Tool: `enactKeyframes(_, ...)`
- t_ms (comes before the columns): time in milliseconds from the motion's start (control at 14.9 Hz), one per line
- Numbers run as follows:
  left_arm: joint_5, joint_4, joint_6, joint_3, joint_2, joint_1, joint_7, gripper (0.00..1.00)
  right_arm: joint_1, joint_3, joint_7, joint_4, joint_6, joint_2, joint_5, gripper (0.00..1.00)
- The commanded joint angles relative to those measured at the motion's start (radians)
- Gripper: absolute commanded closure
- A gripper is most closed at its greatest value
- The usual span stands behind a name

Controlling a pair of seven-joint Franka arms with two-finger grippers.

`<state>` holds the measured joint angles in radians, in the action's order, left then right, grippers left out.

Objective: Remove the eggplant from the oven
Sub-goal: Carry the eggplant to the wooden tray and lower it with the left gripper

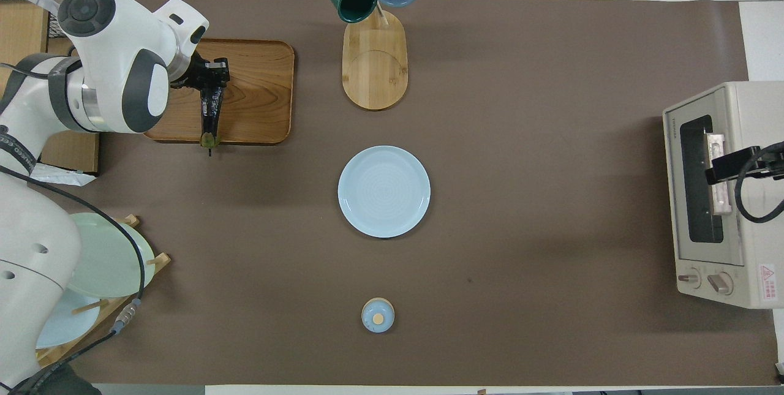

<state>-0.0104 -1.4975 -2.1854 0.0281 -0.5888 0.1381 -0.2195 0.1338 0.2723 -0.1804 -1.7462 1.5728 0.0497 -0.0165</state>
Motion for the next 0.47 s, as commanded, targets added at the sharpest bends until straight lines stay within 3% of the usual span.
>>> enactKeyframes(0, -0.026, 0.010, -0.020, 0.001, -0.006, -0.002, 0.029, 1.00, -0.008, -0.007, 0.016, -0.016, -0.007, 0.019, 0.027, 0.00)
enactKeyframes(67, -0.025, 0.010, -0.022, 0.001, -0.006, 0.000, 0.029, 0.15, -0.008, -0.007, 0.016, -0.016, -0.007, 0.019, 0.027, 0.00)
enactKeyframes(134, -0.025, 0.011, -0.019, 0.001, -0.005, -0.005, 0.031, 0.00, -0.008, -0.007, 0.016, -0.016, -0.007, 0.019, 0.027, 0.00)
enactKeyframes(401, -0.010, 0.029, 0.045, 0.003, 0.000, -0.008, 0.031, 0.00, -0.008, -0.007, 0.016, -0.016, -0.007, 0.021, 0.027, 0.00)
